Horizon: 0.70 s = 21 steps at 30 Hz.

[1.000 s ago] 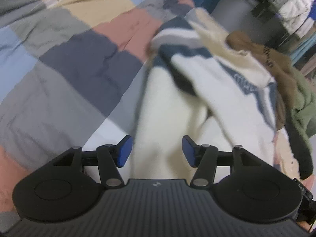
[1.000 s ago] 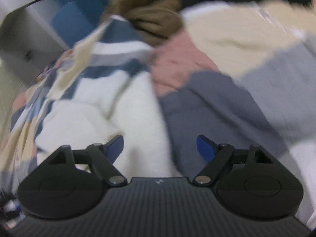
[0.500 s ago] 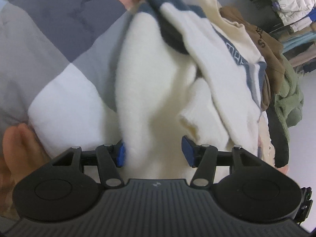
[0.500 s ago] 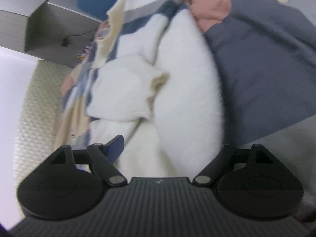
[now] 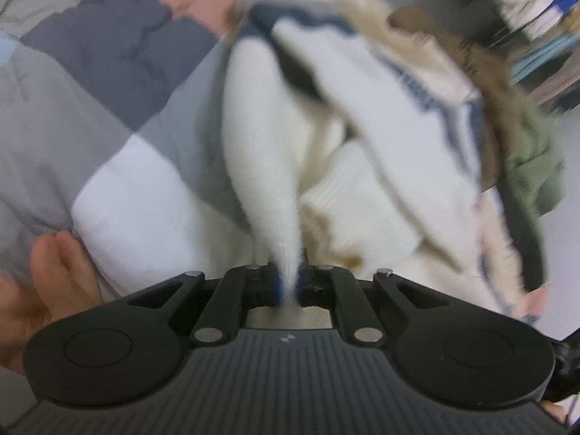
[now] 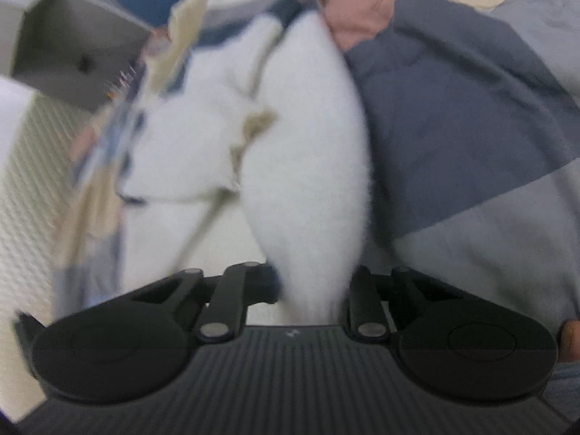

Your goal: Fold large clothes

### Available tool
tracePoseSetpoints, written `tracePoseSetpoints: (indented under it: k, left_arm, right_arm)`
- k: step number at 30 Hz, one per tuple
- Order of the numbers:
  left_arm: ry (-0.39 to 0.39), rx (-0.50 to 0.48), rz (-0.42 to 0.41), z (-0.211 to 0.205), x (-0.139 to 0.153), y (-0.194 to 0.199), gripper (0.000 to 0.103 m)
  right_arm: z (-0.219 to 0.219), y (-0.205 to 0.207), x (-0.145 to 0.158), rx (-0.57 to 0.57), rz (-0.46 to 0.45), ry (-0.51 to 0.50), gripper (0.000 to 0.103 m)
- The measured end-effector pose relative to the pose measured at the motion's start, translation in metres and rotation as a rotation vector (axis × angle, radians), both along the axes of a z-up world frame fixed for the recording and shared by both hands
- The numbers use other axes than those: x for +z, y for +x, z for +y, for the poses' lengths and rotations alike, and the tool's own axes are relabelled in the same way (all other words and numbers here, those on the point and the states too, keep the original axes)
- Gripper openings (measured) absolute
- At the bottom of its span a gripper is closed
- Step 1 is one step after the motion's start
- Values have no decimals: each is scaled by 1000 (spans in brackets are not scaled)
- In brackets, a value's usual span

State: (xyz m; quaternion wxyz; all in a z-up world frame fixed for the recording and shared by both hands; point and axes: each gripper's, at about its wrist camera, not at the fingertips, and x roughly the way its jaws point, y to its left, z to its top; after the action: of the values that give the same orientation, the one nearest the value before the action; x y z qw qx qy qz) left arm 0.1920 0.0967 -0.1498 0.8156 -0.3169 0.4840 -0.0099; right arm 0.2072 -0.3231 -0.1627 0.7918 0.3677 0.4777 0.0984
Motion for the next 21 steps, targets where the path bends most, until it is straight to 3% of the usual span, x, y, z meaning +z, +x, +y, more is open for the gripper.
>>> tracePoseSetpoints:
  k: [11,21]
  left_arm:
    - [-281,32,-251,61,105,-49,6]
    - [-380,-55,-393,65,165,-166,6]
  right_arm:
    - [-41,-26,100,32,-264,182,15]
    - [-54,-124,167,103,-423,178,16]
